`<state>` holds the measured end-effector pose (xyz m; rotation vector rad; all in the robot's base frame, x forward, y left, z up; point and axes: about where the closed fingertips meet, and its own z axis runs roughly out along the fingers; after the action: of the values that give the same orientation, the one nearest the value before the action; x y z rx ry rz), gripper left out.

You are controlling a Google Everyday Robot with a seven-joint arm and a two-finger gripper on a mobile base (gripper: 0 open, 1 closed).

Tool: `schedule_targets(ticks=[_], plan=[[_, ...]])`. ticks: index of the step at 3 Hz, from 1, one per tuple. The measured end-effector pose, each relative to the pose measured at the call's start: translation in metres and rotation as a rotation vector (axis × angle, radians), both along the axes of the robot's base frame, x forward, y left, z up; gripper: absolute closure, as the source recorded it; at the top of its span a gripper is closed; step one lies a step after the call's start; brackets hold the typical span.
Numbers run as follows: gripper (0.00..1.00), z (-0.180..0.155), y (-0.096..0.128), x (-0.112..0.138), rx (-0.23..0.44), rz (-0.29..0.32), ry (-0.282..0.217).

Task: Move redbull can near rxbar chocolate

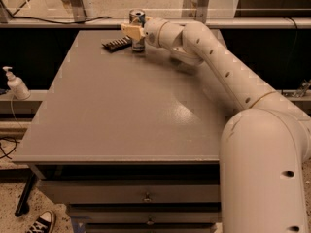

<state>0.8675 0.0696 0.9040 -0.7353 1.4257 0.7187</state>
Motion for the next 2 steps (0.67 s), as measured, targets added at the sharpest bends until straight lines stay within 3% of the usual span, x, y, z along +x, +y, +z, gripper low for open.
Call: schedule_targets(ticks=[2], plan=[[0.36,-0.0076,0.0013,0.0014,-0.003,0.012,0.025]])
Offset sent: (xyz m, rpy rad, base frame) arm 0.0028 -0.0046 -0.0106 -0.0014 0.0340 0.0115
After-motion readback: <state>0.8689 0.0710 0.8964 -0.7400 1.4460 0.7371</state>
